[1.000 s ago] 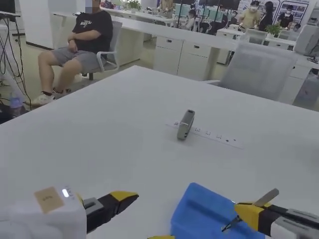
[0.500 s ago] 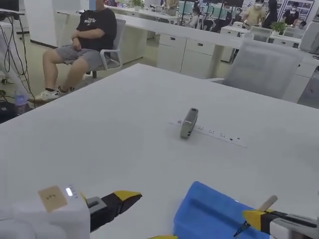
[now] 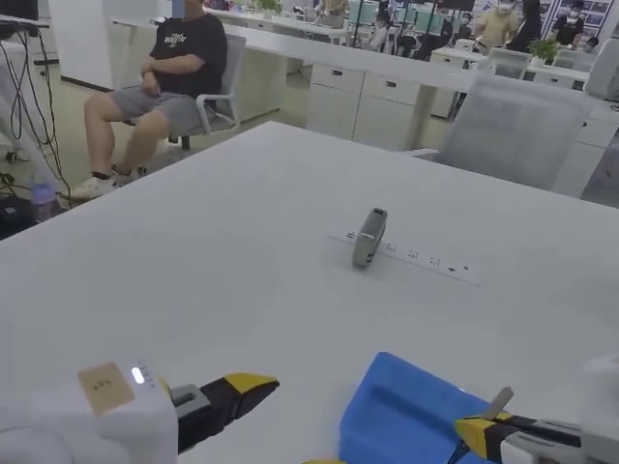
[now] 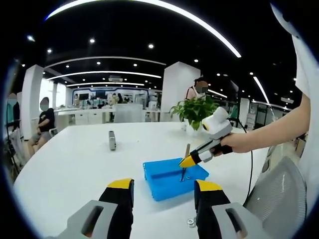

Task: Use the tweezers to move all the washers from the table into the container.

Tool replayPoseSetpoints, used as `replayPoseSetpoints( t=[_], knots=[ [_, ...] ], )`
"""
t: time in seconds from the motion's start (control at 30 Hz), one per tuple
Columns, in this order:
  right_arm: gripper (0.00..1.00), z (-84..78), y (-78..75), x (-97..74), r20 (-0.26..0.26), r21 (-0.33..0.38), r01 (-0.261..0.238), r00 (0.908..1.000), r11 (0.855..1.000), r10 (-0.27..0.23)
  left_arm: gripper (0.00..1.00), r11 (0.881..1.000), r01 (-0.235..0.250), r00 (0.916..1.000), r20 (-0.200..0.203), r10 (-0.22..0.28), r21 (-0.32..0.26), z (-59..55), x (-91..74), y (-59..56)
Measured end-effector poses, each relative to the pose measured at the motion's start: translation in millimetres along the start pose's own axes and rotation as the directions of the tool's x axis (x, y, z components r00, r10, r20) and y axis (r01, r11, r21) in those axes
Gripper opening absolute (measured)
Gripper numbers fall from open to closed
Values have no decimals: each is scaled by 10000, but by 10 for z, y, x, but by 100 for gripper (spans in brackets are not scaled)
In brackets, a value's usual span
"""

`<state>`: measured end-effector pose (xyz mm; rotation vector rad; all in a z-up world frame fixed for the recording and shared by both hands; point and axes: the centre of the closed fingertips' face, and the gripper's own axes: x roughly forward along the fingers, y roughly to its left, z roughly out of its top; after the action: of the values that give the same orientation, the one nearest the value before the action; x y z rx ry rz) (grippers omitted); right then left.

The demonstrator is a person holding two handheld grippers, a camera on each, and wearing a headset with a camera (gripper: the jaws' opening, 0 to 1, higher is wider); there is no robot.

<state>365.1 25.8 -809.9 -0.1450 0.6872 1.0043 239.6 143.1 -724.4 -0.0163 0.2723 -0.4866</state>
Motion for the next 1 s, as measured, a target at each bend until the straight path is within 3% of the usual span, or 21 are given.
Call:
replayPoseSetpoints(
  t=[0.2, 0.43, 0.8, 1.0],
  knots=[
    [4, -20, 74, -19, -180, -1142, -56, 9998, 9934, 35, 47, 10000, 61, 10000, -74, -61, 25, -11, 7, -11],
    [4, -34, 110, -38, -150, -1433, -51, 9999, 9897, 30, 47, 9999, 133, 9998, -126, -132, 33, -18, 12, -24],
    [3, 207, 174, -257, 672, -1396, 183, 9977, 9900, -89, 47, 10000, 80, 9999, -118, -79, 30, -17, 6, -12],
    [3, 343, 342, -407, 1184, -1434, 153, 9930, 9896, 18, 47, 10000, 73, 9999, -92, -73, 4, -14, 2, -10]
  ],
)
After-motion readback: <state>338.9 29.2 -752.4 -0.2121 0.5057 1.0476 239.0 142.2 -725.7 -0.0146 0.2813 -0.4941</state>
